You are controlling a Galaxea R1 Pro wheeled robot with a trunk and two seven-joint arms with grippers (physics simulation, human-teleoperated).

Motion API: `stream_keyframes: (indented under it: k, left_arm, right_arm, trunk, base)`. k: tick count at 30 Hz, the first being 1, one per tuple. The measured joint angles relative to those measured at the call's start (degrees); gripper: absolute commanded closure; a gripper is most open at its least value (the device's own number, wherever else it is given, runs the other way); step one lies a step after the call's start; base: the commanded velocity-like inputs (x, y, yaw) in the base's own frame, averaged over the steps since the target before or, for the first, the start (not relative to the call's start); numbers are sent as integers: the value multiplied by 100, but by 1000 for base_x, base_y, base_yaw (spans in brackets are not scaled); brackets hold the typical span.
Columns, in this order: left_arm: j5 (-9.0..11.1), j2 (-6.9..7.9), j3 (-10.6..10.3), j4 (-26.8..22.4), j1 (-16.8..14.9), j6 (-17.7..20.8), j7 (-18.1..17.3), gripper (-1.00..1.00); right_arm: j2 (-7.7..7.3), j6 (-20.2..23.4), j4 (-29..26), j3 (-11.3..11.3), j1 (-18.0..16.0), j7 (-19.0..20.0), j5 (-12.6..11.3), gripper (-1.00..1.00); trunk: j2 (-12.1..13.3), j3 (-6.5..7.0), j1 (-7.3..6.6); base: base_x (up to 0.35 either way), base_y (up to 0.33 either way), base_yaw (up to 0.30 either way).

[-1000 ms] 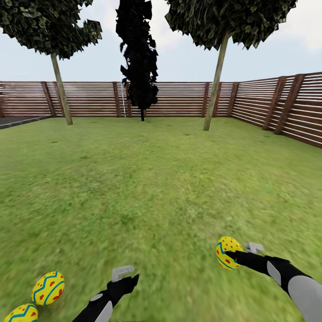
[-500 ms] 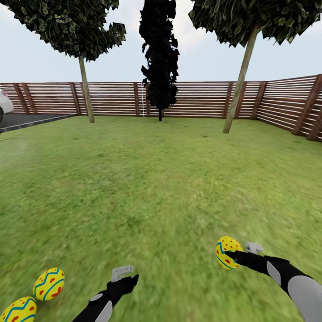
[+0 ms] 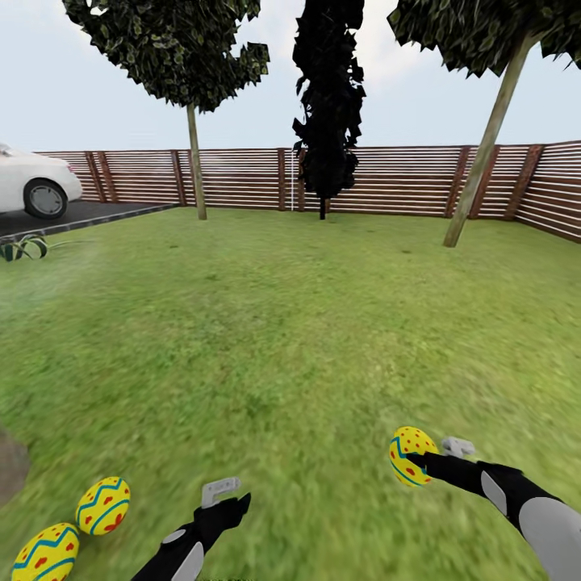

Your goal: Take the three Easter eggs out of the wicker basket on the lawn in the garden, then place them on the lawn next to a single tree (choose any tree) so that all three eggs are next to the same tree and none are left in the basket.

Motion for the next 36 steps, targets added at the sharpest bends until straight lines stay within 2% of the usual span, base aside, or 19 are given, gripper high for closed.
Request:
stream_keyframes:
  k: [3,5,8,20,23,27,36]
  left_arm:
    - [25,0,-2,-6,-1,-2,-5,-100]
    - [153,-52,-3,1,0,-6,-8,-100]
    - [218,-73,-2,11,0,-5,-9,-100]
    - [226,-79,-1,18,0,-3,-9,-100]
    - [226,-87,-1,18,0,-2,-9,-100]
    - [225,-96,-5,15,0,0,-9,-100]
    - [224,-105,-9,8,0,0,-17,-100]
  right_arm:
    - [0,0,2,0,0,0,0,100]
    - [-1,1,0,0,0,0,-1,100]
    - [-5,5,2,0,-1,0,-6,100]
    - [4,1,9,2,-1,-17,-8,100]
    - [71,0,9,2,-1,-25,-1,100]
    - [79,0,9,2,-1,-26,1,100]
    - [79,-1,5,0,35,-27,0,100]
  trunk:
    - [0,0,0]
    - [0,0,0]
    - [0,0,-2]
    - [0,0,-3]
    - [-1,0,-3]
    - [-1,0,-3]
    - [0,0,0]
  base:
    - [1,0,273]
    - [8,-9,273]
    - [164,-172,273]
    - [243,-237,273]
    - [272,-214,274]
    - [277,-199,274]
    - [89,-37,274]
